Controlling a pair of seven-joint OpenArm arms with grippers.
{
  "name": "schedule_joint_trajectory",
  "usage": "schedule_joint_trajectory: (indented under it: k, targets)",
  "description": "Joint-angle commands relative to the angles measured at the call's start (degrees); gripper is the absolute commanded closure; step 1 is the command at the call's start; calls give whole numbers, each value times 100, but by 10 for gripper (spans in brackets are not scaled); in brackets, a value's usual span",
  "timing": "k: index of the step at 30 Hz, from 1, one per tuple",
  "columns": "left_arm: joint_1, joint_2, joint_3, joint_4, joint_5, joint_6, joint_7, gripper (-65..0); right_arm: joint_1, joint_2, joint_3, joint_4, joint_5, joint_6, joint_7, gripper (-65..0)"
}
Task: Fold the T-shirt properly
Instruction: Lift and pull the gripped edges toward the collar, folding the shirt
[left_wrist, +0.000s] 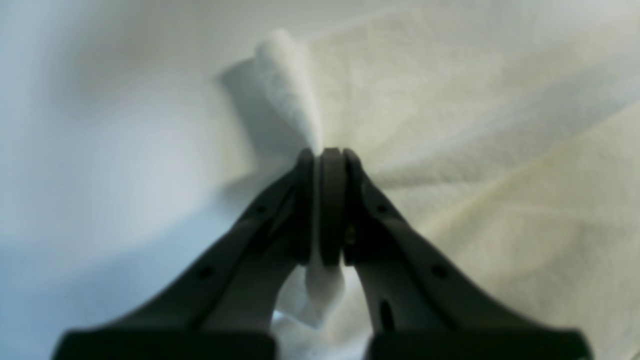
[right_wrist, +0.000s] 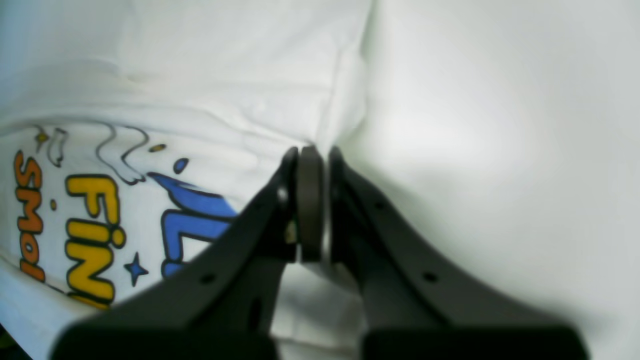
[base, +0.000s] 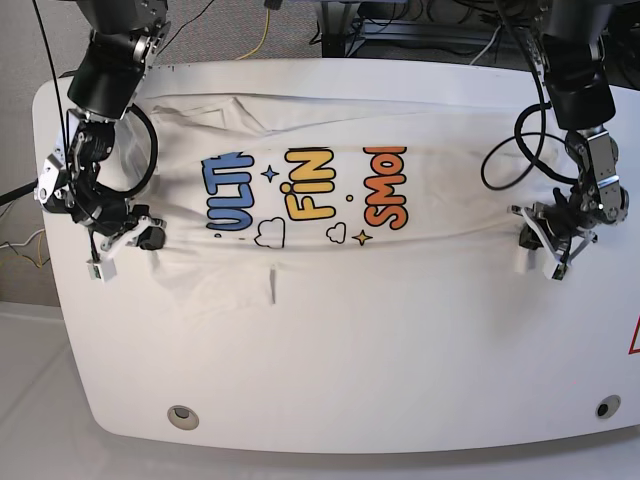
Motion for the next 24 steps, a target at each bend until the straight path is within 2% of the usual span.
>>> schedule_joint_trajectory:
  k: [1,11,24]
  targets:
    - [90,-153,-17,355,-61,-6,190,0,-71,129,125,352,62,-28,62,0]
    - [543,-443,-65,1150,-325,-6,1080,0,-682,117,468,892,76,-85,388,0]
    - [776,-400,-180,1795,-251,-6,1057,0,-906,107,478,1237,93,-110,523,0]
